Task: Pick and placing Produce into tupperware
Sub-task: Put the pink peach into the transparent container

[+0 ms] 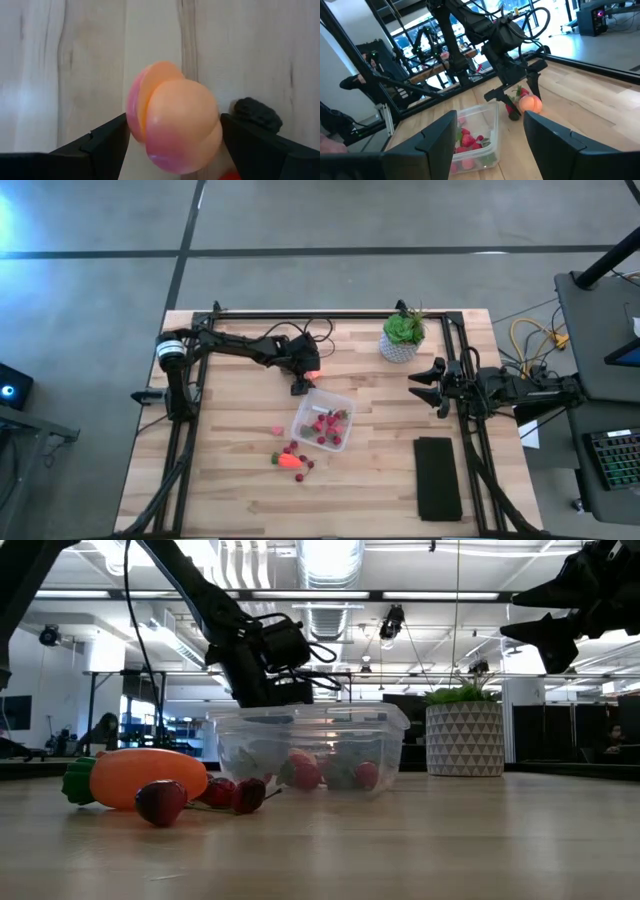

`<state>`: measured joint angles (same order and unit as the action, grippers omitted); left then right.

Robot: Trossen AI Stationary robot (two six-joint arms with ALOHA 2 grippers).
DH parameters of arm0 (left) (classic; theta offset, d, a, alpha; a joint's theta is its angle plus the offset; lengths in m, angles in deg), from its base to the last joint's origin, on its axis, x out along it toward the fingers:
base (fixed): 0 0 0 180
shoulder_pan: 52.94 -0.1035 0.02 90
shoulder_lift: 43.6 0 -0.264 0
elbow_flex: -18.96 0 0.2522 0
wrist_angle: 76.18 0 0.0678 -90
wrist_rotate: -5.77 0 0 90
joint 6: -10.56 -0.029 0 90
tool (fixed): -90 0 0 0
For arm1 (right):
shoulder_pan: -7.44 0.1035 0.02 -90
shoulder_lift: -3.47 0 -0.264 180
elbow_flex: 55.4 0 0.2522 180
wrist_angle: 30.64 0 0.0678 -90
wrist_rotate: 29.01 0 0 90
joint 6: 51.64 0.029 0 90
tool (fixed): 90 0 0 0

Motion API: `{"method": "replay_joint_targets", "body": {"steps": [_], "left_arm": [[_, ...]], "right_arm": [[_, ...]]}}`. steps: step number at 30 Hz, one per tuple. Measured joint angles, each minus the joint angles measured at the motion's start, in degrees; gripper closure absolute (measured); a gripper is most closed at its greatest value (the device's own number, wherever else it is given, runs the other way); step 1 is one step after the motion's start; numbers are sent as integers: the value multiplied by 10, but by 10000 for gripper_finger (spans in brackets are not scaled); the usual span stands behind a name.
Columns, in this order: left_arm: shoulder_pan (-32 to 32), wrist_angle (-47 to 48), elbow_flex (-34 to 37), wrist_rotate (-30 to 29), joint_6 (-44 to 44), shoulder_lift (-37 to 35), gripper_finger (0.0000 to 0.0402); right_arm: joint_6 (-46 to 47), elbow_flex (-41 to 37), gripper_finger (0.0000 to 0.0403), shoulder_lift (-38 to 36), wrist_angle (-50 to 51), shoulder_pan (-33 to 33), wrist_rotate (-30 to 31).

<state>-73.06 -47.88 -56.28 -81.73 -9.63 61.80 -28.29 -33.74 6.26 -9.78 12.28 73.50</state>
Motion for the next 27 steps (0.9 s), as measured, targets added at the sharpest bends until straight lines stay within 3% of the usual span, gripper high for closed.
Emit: {"method": "replay_joint_targets", "body": {"steps": [11, 22, 27], "left_arm": [[0, -9, -6, 0, 0, -5, 114], [0, -10, -5, 0, 0, -5, 185], [0, -6, -5, 0, 1, -12, 193]], "right_arm": [[0, 0, 181, 0, 0, 0, 0], [0, 0, 181, 0, 0, 0, 0], [0, 0, 181, 0, 0, 0, 0]]}}
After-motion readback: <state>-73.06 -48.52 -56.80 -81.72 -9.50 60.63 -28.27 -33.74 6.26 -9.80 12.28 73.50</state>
